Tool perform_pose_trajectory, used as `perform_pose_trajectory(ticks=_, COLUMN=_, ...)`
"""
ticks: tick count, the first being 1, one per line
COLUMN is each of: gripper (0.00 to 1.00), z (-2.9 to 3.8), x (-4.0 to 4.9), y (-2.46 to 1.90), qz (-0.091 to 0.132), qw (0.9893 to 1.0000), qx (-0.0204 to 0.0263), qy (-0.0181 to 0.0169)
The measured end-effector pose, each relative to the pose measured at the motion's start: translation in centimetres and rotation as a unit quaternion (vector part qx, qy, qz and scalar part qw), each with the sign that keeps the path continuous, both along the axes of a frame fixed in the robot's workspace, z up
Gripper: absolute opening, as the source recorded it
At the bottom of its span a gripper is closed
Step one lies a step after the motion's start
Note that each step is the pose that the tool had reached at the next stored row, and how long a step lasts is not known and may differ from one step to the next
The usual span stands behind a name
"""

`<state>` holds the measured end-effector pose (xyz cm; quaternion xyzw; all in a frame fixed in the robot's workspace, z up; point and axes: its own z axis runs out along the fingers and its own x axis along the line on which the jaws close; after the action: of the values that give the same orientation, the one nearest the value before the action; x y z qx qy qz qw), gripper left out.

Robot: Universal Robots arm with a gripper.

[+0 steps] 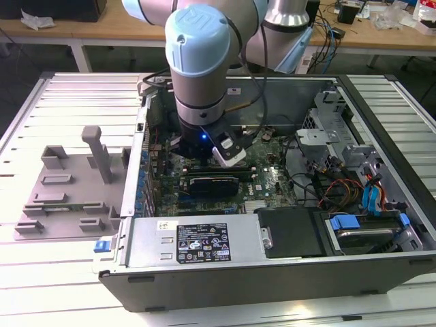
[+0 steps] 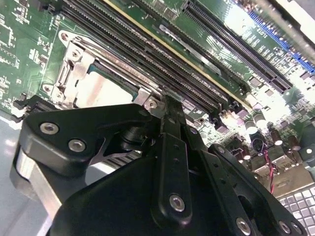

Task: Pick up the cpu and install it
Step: 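Install the second cpu locking lever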

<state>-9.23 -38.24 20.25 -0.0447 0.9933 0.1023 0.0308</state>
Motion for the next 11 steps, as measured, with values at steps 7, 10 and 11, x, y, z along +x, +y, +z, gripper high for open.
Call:
perform_pose_trajectory(ticks=7, gripper=0.11, z=-0.28, x=-0.47, y=-0.02, qz=0.001, qw=1.0000, qx=0.0006, qy=0.0001)
perform_pose_trajectory(ticks=10, gripper=0.11, z=-0.33, x=-0.51, y=-0.02, qz=0.001, qw=1.0000, qx=0.0011, qy=0.0001)
perform_pose_trajectory(ticks=11, gripper=0.11, z=-0.35, x=-0.53, y=-0.02, qz=0.001, qw=1.0000, qx=0.0011, qy=0.0001)
